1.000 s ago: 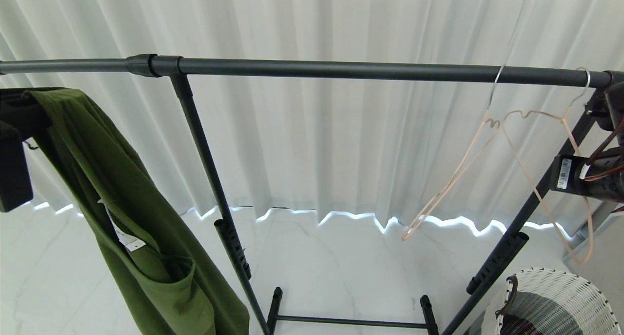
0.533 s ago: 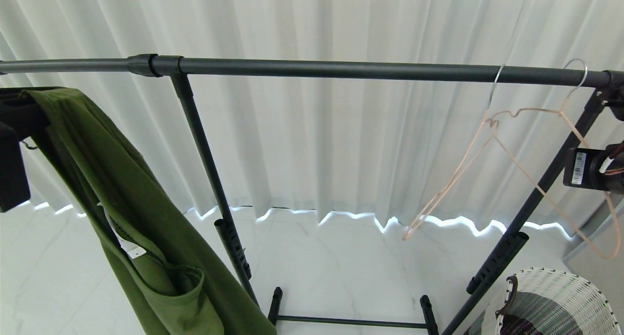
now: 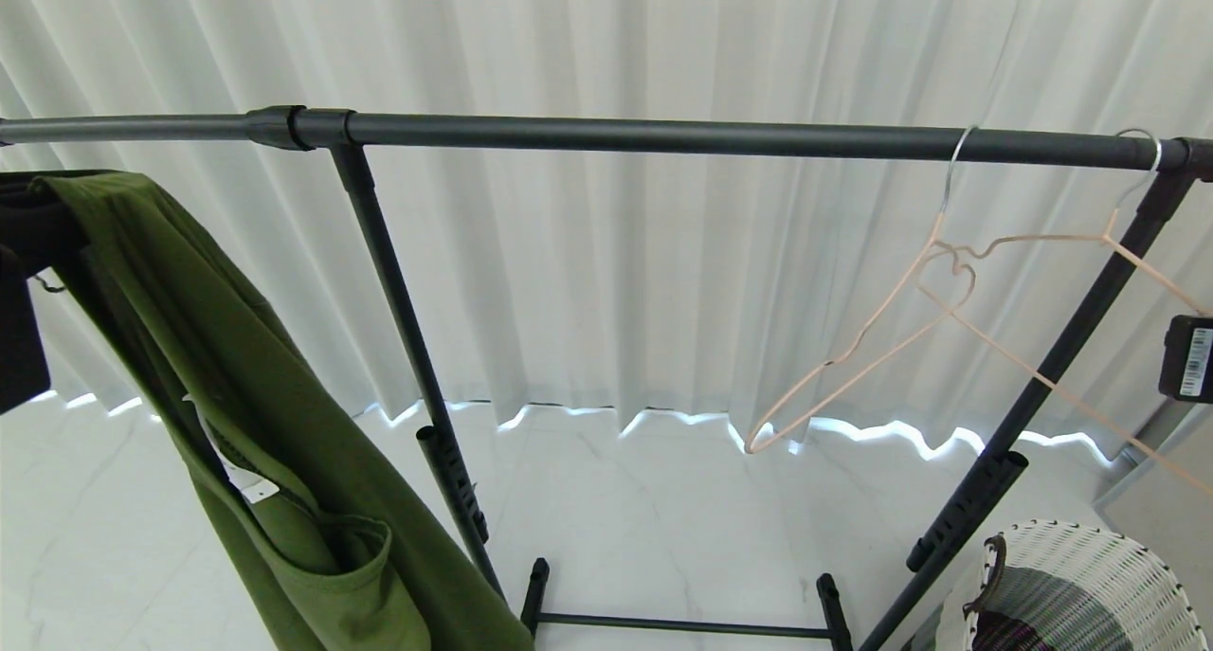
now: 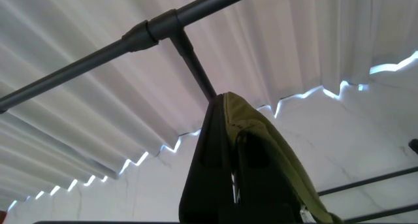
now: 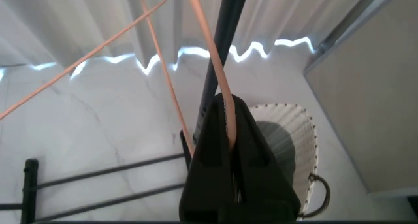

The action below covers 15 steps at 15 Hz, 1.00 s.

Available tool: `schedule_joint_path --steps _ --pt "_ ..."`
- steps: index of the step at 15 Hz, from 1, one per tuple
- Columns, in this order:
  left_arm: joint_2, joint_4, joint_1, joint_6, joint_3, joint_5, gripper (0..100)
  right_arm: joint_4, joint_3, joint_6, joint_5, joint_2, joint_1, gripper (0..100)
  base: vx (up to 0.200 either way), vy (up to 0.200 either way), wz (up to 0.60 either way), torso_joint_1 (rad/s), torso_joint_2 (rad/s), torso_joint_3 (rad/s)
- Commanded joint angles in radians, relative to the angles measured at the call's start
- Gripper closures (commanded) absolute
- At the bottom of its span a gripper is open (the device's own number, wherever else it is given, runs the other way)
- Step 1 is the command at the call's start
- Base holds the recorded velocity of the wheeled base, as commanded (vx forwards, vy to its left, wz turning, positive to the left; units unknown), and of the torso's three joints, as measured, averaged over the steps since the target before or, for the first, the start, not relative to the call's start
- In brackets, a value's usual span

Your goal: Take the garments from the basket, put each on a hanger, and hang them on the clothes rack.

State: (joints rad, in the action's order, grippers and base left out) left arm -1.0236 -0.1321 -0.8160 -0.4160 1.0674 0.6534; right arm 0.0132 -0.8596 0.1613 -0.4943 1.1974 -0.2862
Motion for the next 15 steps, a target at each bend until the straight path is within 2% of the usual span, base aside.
schedule_joint_path --steps 1,5,12,15 --pt "0.004 0.0 0.0 0.0 -0.001 0.0 100 -0.03 0.045 -0.011 0.0 -0.044 -0.001 100 0.0 0.0 0.0 0.0 0.0 0.0" --pt "0.002 0.0 0.0 0.0 -0.001 0.0 100 -0.157 0.119 -0.074 -0.001 -0.052 -0.001 100 0.0 0.0 0.0 0.0 0.0 0.0" --pt "0.002 0.0 0.0 -0.001 -0.001 0.0 100 -0.171 0.178 -0.092 -0.004 -0.141 0.002 100 0.0 0.0 0.0 0.0 0.0 0.0" --pt "0.002 0.0 0.0 0.0 -0.001 0.0 100 -0.187 0.178 -0.092 -0.004 -0.118 0.019 100 0.0 0.0 0.0 0.0 0.0 0.0"
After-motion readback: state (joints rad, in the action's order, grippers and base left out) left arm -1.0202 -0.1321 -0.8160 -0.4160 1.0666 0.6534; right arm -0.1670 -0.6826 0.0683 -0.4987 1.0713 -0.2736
